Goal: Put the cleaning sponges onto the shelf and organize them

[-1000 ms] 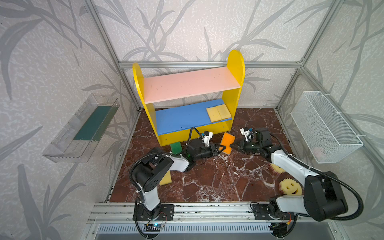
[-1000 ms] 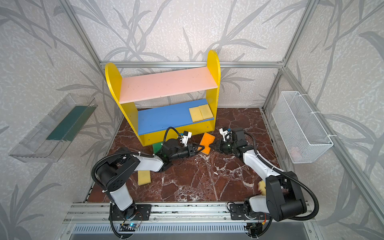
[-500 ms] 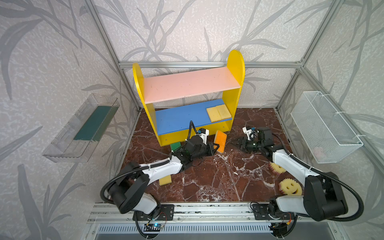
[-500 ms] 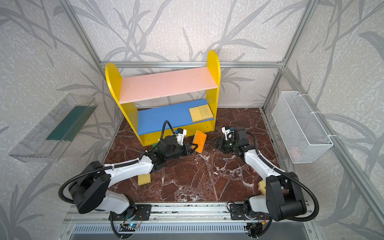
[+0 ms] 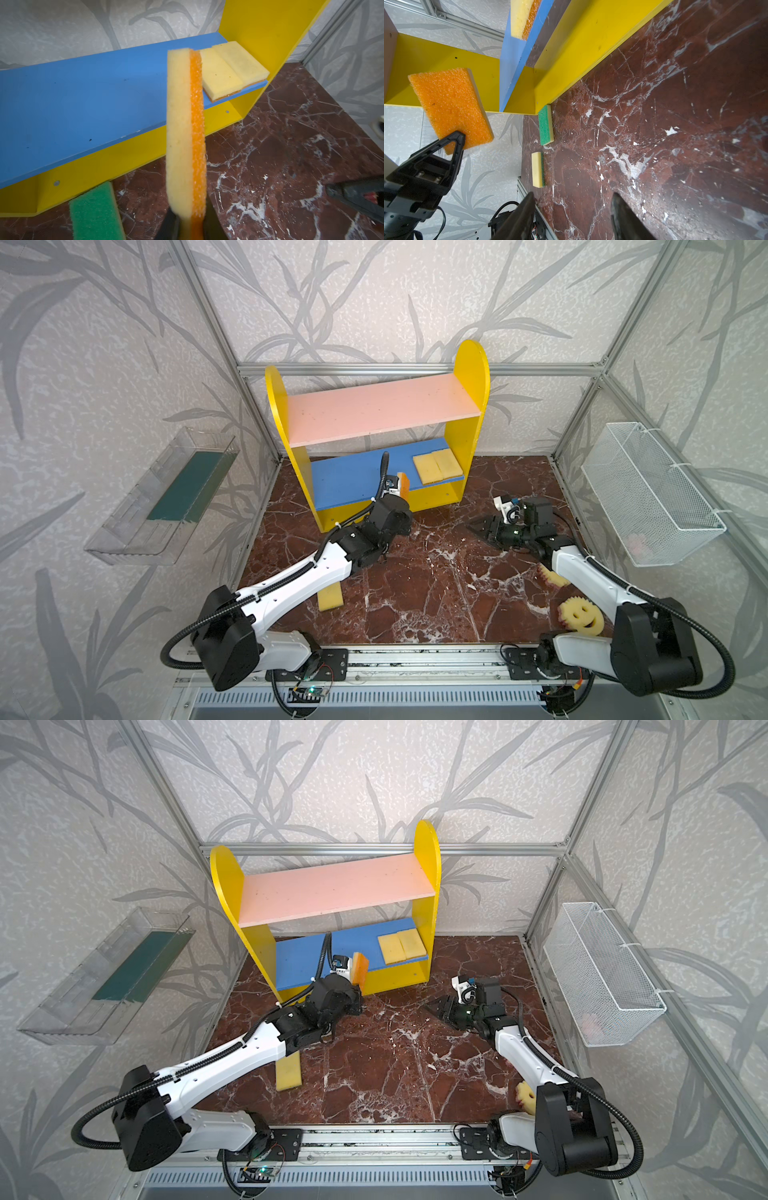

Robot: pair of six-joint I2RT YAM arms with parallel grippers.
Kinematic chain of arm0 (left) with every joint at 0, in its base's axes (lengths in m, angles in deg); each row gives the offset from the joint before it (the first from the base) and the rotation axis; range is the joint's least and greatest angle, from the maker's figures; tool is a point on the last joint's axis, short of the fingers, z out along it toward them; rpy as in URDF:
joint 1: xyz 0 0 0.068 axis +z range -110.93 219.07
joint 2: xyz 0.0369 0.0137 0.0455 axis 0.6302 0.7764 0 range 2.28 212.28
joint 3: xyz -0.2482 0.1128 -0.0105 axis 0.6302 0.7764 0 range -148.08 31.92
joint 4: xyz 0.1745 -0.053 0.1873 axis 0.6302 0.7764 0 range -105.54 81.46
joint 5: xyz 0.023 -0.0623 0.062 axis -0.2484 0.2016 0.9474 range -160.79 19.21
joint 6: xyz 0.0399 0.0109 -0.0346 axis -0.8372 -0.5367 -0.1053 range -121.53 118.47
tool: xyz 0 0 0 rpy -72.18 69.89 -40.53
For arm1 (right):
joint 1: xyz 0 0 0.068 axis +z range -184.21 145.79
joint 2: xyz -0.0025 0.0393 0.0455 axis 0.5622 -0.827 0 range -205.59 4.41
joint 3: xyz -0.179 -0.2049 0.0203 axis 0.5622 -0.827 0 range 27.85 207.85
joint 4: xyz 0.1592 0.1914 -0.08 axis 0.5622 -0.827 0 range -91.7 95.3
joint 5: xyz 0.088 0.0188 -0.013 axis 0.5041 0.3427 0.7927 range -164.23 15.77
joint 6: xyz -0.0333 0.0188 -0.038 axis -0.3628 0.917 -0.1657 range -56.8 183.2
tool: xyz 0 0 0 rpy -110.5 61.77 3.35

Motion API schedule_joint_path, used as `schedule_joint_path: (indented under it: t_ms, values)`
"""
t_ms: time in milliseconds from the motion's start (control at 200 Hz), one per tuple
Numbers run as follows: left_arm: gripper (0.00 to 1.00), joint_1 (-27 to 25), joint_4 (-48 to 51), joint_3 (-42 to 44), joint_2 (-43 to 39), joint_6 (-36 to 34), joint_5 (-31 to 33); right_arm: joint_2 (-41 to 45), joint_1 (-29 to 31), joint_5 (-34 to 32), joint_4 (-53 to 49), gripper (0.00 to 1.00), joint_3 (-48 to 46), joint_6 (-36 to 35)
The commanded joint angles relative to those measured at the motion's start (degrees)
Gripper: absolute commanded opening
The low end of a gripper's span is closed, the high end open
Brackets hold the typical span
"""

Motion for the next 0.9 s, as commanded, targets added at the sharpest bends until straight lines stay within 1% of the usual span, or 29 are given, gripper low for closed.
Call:
schedule_joint_path:
  t_ms: [0,170,335,470,735,810,895]
  values:
    - [0.2,0.7,1.8,-3.3,2.6,-6.6,8.9,1.5,0.0,0.9,-0.4,0.58,-0.8,-1.2]
    - [0.19,1.7,1.6,-9.8,9.8,-10.3,11.2,1.5,0.0,1.3,0.5,0.58,-1.9,-1.3]
    - [0.19,3.6,1.7,-15.8,16.4,-13.4,11.7,1.5,0.0,1.6,1.5,0.58,-2.9,-1.4]
    - [0.18,4.4,3.9,-21.4,21.7,-15.9,12.5,1.4,0.0,1.8,2.0,0.58,-3.1,-1.1]
    - [0.19,5.2,6.5,-29.1,29.4,-19.1,14.4,0.8,0.0,2.3,3.8,0.58,-3.9,-0.3]
    - [0.21,5.2,7.8,-31.4,31.5,-19.2,13.8,0.7,0.0,2.2,3.7,0.58,-3.8,-0.3]
    - [0.27,5.1,8.7,-33.1,33.2,-18.7,12.6,0.7,0.0,2.3,3.7,0.58,-3.6,-0.4]
